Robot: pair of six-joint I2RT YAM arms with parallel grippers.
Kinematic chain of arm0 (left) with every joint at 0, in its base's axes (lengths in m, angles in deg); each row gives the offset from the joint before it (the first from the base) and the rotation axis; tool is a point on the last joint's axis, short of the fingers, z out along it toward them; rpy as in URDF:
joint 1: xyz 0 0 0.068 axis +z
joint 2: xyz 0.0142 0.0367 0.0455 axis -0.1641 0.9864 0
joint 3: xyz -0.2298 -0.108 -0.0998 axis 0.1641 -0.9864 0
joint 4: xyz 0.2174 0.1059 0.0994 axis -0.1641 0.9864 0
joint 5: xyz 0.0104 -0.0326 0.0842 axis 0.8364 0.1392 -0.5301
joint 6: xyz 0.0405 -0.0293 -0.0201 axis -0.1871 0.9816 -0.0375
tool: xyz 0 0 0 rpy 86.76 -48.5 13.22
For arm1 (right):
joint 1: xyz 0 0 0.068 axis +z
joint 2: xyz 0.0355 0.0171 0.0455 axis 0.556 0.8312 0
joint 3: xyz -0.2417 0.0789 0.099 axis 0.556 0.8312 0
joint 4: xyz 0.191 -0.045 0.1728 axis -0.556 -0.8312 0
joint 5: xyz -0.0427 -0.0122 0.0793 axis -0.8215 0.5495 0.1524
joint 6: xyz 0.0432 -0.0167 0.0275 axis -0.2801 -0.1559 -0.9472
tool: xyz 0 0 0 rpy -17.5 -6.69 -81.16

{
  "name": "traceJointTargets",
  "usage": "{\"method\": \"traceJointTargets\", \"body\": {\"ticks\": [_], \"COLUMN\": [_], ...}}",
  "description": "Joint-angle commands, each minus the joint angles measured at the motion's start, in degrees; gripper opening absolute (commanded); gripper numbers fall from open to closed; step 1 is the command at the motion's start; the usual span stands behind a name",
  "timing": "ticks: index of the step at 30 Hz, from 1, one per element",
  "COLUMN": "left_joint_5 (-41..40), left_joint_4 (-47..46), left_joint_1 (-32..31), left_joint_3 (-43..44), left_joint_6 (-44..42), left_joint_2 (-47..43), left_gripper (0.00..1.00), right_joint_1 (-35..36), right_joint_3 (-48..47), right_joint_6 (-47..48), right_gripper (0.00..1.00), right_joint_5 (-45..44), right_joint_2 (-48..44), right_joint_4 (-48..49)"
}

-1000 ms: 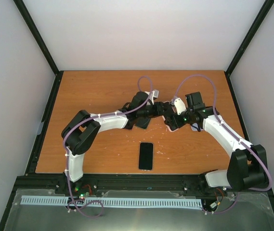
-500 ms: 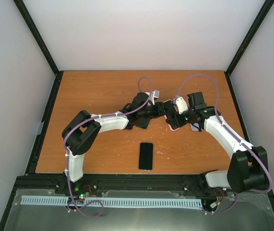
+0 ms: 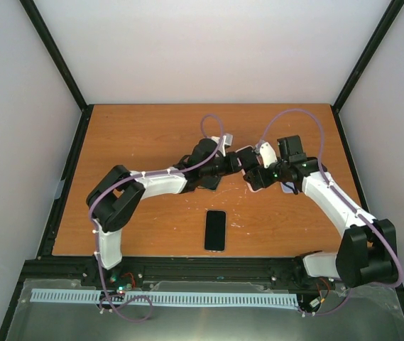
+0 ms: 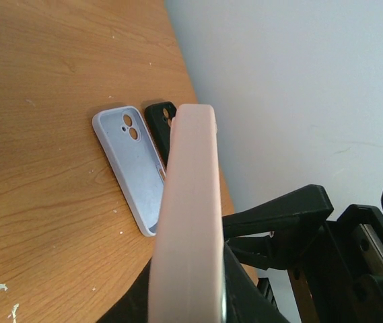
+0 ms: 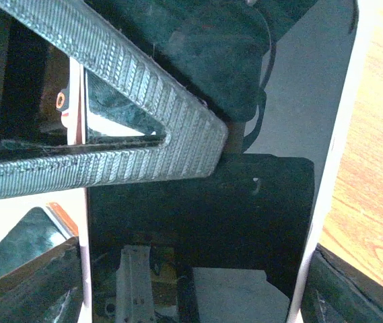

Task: Take the phone out of the phone case
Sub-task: Adjust the phone.

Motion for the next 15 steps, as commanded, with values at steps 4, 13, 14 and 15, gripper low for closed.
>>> {"method": "traceJointTargets", "body": {"ticks": [4,13,14,15], "left_joint_5": [1.2,17.2,18.9,20.4], "left_joint_4": [0.7,9.6,10.9,12.0], "left_joint_1": [1.6,6.4,6.3,6.3], "left_joint_3": [-4.1,-10.8,-11.1,-11.4], "left_joint_6": [-12.0,-32.7,-34.5,-36.1], "left_joint_2": [-10.3,-25.5,-27.0,-28.4], "left_gripper": [0.03,0.03,0.03,0.02], "right_joint_1": [-0.2,-0.4,-0.4,-0.3], "right_joint_3": [-0.2,-5.6,-6.0,-6.4], "right_joint_6": [3.3,10.7,12.3,14.0], "right_gripper": [1.0,1.0,1.0,1.0], "right_joint_5": [6.6,18.1,19.5,21.0], "right_joint_2": [-5.1,-10.4,-11.3,-12.1], "right_joint_4": [0.5,-11.4,-13.2,-14.7]}}
